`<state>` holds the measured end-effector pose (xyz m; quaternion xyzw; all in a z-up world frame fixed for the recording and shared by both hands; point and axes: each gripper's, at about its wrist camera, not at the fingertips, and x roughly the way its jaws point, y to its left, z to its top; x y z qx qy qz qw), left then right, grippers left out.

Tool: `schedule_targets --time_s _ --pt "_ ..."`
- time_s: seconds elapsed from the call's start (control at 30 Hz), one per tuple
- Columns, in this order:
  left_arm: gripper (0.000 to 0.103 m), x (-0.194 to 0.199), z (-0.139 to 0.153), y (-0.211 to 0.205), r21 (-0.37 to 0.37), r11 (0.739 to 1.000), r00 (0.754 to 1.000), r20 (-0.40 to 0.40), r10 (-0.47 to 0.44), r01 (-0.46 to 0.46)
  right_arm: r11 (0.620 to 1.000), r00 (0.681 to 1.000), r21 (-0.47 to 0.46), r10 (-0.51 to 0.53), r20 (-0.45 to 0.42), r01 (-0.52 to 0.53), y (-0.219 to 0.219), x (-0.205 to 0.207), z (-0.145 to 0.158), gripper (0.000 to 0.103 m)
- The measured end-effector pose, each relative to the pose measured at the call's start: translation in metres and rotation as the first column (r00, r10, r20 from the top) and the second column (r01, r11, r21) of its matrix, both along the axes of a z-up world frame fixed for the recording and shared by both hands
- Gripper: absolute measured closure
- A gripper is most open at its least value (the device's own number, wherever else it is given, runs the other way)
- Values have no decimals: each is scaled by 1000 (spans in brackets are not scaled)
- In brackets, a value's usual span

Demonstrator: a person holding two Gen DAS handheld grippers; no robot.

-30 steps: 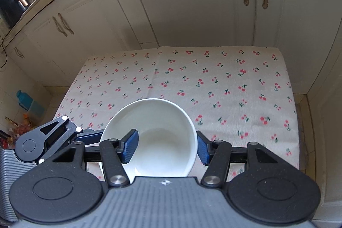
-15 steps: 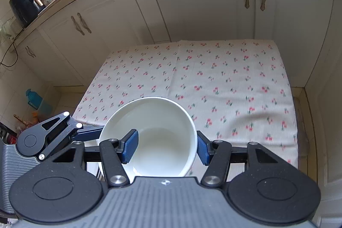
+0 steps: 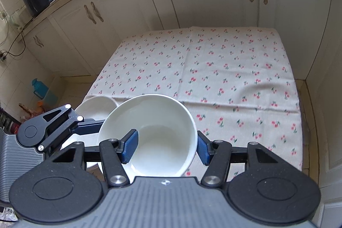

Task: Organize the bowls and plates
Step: 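Lift the nested bowls and carry them over the plate stack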

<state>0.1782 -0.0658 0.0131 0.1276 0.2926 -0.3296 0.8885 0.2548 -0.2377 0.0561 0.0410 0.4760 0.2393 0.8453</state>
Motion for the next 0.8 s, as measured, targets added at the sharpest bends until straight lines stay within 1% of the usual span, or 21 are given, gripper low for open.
schedule_targets --time_s 0.33,0.57,0.8 --pt "17 -20 -11 3 0 1000 1000 -21 -12 12 1000 1000 -30 0 -29 -1 6 -25 -15 39" --pt "17 -24 -19 8 2 1000 999 -50 -1 1 1000 998 -27 9 -56 -10 11 -29 -28 39" --pt "17 -23 -22 8 14 1000 998 -66 1 0 999 998 -42 20 -60 -22 15 -29 -35 39"
